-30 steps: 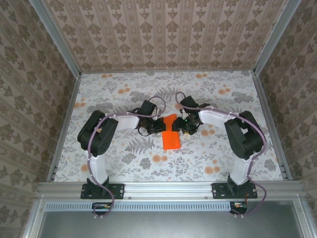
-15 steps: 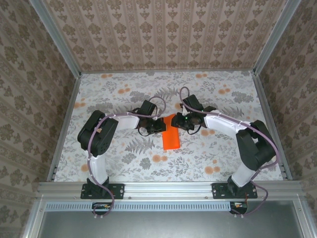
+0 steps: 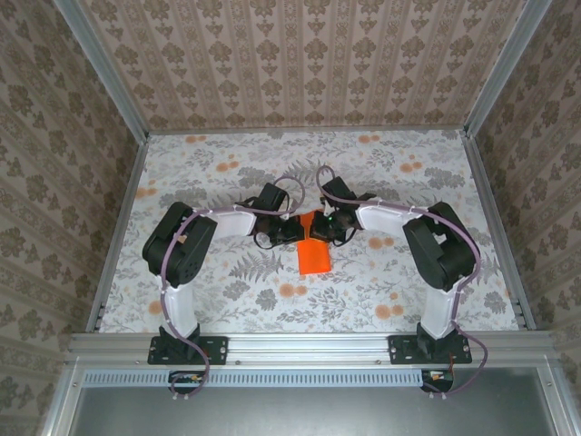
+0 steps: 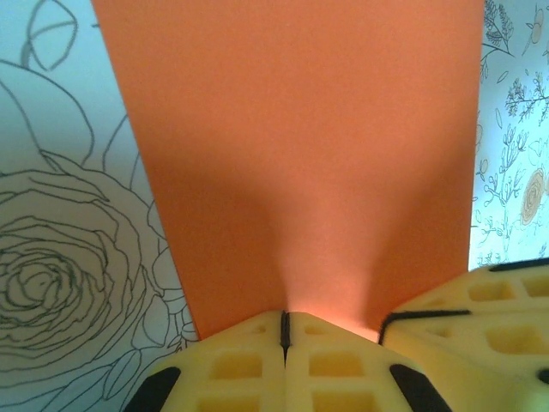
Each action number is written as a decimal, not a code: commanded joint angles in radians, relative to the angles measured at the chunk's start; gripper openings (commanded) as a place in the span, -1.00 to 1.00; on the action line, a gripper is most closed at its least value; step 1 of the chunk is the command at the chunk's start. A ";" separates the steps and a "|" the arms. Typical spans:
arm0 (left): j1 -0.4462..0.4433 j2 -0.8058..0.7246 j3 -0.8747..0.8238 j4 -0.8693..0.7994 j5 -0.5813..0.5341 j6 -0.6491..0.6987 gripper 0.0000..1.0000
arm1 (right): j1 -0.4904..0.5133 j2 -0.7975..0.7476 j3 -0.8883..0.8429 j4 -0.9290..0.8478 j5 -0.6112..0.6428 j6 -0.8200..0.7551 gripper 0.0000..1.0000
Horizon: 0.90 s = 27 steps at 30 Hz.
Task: Fold a paper plane with a square sheet of paper (pick it up from the middle)
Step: Fold the square sheet of paper in half at the center of the table.
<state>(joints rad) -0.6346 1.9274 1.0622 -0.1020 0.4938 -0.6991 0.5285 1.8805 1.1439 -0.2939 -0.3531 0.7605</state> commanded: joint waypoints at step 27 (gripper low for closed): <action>-0.002 0.153 -0.097 -0.291 -0.192 0.031 -1.00 | -0.120 -0.061 -0.183 -0.007 -0.039 -0.176 -1.00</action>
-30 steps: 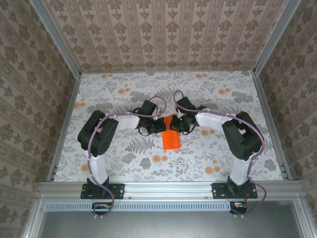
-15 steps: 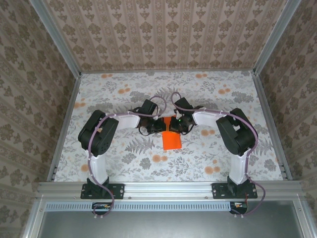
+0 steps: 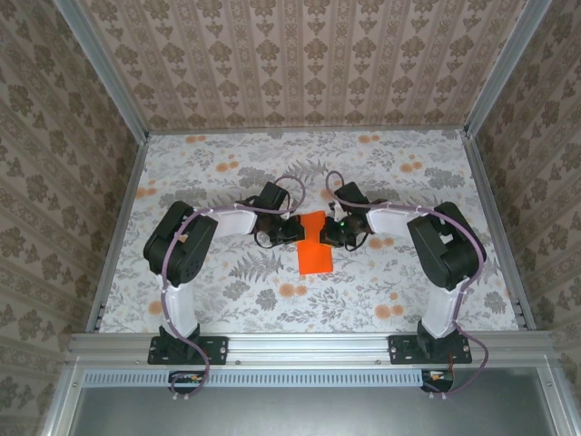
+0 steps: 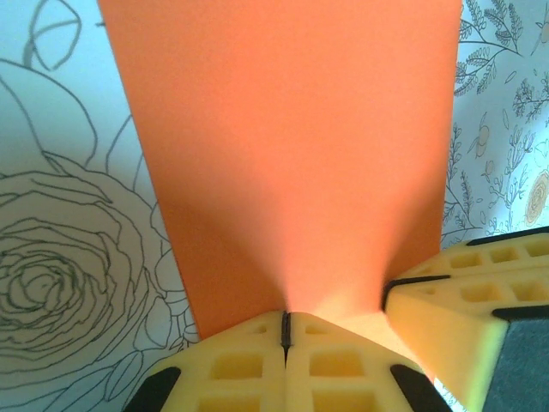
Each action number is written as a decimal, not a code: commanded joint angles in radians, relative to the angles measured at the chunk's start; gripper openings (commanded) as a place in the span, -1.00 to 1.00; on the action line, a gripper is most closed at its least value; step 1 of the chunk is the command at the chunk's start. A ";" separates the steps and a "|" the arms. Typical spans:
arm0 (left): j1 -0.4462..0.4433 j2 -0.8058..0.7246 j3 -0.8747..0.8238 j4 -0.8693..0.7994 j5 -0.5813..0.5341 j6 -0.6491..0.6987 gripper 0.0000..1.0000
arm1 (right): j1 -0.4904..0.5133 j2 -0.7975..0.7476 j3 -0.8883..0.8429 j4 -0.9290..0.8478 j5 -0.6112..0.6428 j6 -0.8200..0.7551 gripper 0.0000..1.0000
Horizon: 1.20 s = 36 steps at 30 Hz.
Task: Fold a paper plane with a square sheet of paper (pick it up from the middle)
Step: Fold the square sheet of paper in half at the center of the table.
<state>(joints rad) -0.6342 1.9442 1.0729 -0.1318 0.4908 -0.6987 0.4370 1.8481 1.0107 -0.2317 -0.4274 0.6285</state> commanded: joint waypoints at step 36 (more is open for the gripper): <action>-0.006 0.148 -0.104 -0.249 -0.170 0.048 -1.00 | -0.144 -0.046 -0.036 0.155 -0.016 -0.049 -1.00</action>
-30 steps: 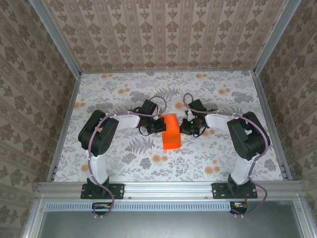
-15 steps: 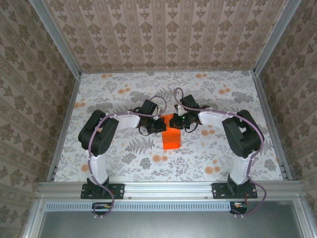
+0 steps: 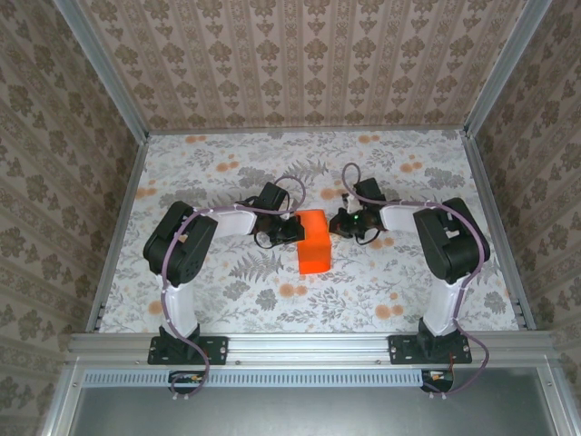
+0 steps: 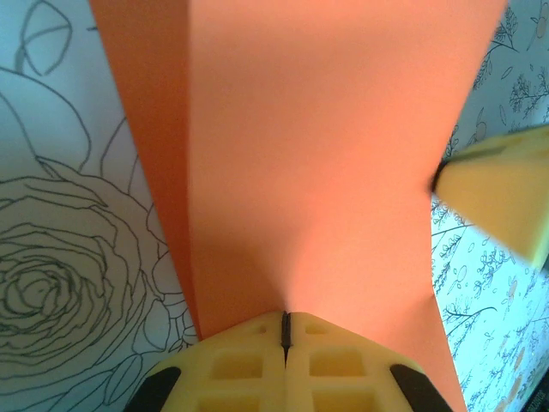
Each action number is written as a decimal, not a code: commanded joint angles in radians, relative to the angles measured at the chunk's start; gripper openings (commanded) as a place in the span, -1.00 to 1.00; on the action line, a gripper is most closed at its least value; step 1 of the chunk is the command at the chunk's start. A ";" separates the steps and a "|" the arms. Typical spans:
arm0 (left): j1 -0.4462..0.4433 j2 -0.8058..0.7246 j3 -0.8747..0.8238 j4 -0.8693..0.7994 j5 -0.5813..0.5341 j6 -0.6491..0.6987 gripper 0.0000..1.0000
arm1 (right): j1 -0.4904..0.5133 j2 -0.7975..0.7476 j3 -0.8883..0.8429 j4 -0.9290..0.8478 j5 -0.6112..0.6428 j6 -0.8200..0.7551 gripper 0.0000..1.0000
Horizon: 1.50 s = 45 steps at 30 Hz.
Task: Fold a paper plane with a square sheet of paper (pick it up from the middle)
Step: Fold the square sheet of paper in half at the center of the table.
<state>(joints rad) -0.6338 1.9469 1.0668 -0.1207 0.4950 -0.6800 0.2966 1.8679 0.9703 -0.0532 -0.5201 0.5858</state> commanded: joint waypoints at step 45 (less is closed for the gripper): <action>-0.014 0.127 -0.111 -0.258 -0.179 0.017 -1.00 | 0.077 0.180 0.242 -0.027 0.010 0.064 -1.00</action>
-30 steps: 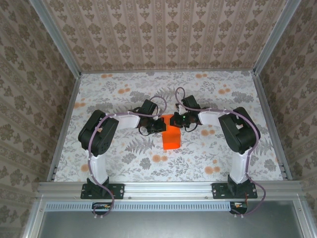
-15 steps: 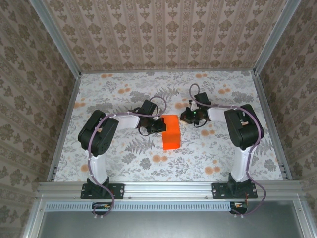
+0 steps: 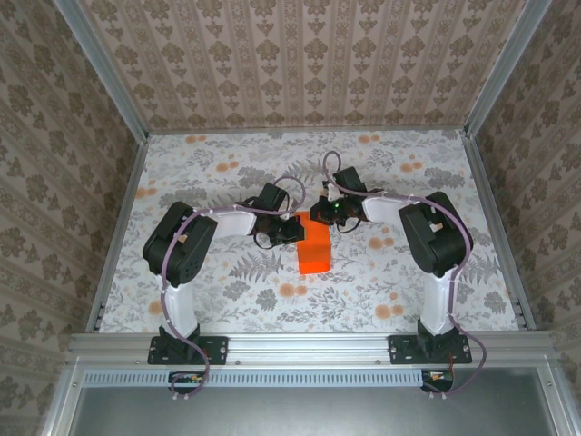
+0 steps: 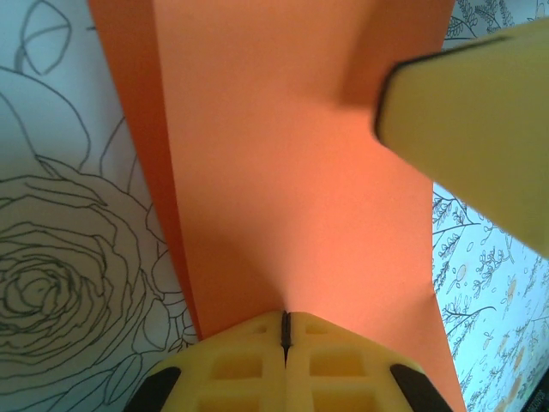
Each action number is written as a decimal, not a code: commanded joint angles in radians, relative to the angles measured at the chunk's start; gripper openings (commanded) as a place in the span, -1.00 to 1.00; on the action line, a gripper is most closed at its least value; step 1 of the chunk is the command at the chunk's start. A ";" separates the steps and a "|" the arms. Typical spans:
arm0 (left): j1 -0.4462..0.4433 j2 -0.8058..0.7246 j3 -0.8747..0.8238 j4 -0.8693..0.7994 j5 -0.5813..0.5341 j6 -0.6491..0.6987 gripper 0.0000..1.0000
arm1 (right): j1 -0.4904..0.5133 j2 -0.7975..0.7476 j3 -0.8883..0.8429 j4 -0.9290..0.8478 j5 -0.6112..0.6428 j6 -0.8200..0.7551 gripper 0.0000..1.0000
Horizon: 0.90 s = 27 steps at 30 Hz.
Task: Fold a paper plane with a square sheet of paper (pick it up from the middle)
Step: Fold the square sheet of paper in half at the center of the table.
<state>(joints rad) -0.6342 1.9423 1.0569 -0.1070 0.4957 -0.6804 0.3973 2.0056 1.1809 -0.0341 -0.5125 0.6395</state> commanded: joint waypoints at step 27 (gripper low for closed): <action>-0.018 0.127 -0.111 -0.247 -0.183 0.013 -1.00 | -0.011 -0.251 -0.260 -0.092 -0.111 -0.021 -1.00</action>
<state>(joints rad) -0.6346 1.9354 1.0355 -0.0734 0.4942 -0.6804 0.3595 1.7531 0.9524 -0.1139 -0.5724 0.6128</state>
